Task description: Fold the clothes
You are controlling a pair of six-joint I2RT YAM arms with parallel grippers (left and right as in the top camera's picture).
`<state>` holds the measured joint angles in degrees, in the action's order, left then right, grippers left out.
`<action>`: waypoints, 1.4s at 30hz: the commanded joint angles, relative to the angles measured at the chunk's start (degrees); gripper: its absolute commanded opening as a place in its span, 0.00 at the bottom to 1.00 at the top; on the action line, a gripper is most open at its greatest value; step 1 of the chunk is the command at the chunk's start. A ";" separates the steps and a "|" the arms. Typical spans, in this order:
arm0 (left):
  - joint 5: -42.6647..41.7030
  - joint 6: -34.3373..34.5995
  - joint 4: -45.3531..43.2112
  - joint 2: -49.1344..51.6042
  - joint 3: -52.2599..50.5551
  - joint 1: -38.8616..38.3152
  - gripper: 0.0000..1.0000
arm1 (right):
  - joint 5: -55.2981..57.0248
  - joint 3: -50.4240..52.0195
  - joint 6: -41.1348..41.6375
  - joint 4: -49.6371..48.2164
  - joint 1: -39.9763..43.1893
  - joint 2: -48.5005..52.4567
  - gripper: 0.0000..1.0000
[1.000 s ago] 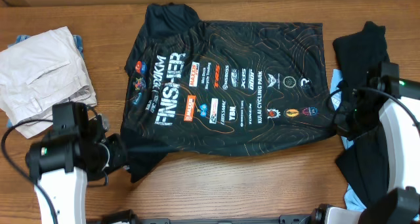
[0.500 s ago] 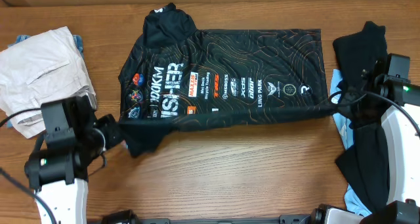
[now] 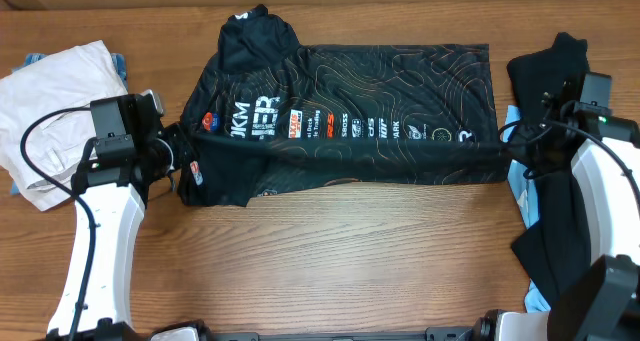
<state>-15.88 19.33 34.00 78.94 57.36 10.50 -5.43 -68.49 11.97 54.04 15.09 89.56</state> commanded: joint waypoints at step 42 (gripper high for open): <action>1.44 -1.14 -16.98 13.55 -0.11 -3.15 0.56 | -1.77 0.07 -0.39 -17.99 -3.85 8.52 0.47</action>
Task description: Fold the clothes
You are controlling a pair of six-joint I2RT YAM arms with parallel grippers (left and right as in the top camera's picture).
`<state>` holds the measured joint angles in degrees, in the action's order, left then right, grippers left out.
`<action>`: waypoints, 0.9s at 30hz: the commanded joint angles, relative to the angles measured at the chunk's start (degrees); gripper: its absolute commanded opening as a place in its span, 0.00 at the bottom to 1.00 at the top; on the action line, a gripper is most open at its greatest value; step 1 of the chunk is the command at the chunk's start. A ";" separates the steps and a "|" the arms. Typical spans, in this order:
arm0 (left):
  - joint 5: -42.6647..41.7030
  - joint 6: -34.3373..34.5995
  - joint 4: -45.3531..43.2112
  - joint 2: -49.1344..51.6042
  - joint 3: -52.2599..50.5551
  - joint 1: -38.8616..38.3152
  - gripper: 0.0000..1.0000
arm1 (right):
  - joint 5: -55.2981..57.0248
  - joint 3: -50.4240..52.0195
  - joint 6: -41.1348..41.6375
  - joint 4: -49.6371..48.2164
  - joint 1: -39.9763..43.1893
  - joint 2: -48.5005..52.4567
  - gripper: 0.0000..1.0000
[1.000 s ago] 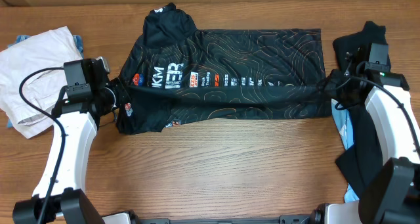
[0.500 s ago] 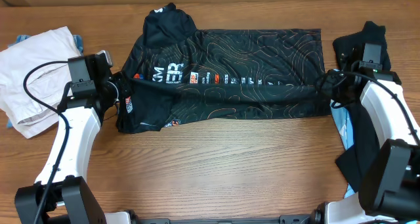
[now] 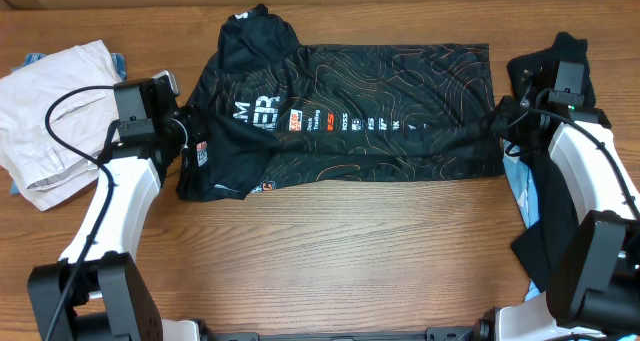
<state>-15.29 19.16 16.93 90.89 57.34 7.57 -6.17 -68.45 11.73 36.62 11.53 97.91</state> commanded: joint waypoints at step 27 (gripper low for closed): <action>0.90 -2.49 15.30 1.97 -0.74 -0.87 0.63 | 0.28 6.58 -0.15 7.08 -0.28 0.22 0.54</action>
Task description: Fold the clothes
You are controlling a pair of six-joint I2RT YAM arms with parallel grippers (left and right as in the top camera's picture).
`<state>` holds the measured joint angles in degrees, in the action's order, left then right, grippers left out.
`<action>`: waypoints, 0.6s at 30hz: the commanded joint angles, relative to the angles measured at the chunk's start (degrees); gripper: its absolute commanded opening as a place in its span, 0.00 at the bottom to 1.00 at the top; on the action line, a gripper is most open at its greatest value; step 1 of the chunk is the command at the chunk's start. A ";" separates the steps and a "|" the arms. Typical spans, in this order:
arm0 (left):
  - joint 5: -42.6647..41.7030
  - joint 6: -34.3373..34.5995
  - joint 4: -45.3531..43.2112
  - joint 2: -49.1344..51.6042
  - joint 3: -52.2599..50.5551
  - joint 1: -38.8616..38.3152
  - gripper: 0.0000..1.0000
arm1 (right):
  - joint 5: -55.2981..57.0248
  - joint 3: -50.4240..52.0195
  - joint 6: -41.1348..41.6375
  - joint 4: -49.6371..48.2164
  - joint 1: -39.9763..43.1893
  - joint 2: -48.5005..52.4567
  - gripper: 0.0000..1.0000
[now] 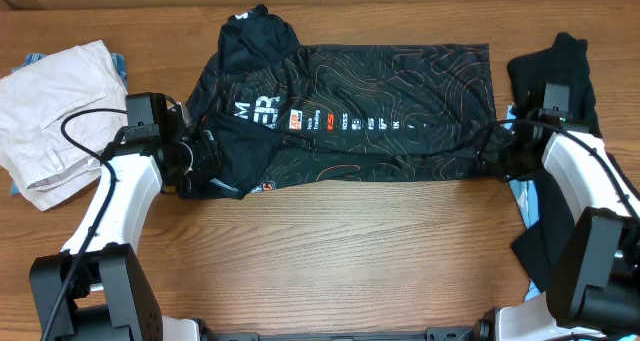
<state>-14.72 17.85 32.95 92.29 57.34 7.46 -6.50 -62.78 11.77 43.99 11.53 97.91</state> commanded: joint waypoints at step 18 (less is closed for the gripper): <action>-0.13 -1.16 -3.48 9.40 -0.79 -0.76 0.33 | 0.59 1.33 -0.17 2.84 -0.28 0.22 0.55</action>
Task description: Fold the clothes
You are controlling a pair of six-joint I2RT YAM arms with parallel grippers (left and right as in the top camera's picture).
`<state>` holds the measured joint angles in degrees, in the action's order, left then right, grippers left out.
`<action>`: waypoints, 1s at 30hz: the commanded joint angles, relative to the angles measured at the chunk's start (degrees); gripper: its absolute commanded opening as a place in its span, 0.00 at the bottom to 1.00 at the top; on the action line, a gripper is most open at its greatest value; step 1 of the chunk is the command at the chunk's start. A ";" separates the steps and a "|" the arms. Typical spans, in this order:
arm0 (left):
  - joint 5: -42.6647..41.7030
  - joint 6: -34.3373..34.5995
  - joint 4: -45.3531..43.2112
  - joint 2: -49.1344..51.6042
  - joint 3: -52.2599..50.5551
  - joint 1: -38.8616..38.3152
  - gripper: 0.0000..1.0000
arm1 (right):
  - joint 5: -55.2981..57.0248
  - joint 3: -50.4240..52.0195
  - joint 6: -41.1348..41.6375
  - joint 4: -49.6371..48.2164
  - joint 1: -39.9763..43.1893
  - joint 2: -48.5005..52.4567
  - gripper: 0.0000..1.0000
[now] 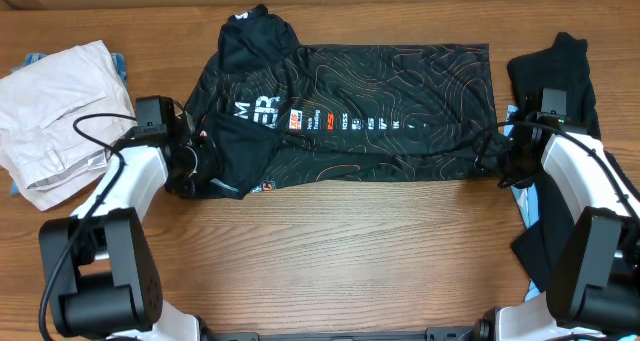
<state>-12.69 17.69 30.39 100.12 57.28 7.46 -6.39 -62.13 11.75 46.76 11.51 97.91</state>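
Observation:
A black jersey (380, 91) with orange contour lines and sponsor logos lies across the middle of the table. Its near part is folded over lengthwise, and a sleeve is bunched at the back left. My left gripper (192, 169) sits low at the jersey's left end by the folded sleeve. My right gripper (490, 164) sits low at the jersey's right end, near its front corner. Both sets of fingers are dark against the dark cloth, so the overhead view does not show their state.
A pile of white clothes (55, 101) lies at the far left over a blue cloth (35, 59). A black garment (560, 71) hangs along the right side under my right arm, with a light blue piece (522, 196) beside it. Bare wood runs along the front.
The left arm has drawn in closer to the jersey's left end. The jersey and the right gripper look unchanged.
At first both grippers held the jersey's front edge taut between them, each at one end. Then they were farther back with that edge carried over the body of the jersey. After that they sat low at the folded jersey's ends, where they remain.

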 commanded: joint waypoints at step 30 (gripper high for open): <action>-10.82 -0.55 -15.10 -0.04 4.02 -0.76 0.45 | 1.86 0.68 -0.22 -0.35 -0.26 0.22 0.55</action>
<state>-23.68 16.93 12.38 101.27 60.47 7.09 -5.10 -62.13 11.75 46.59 11.53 97.91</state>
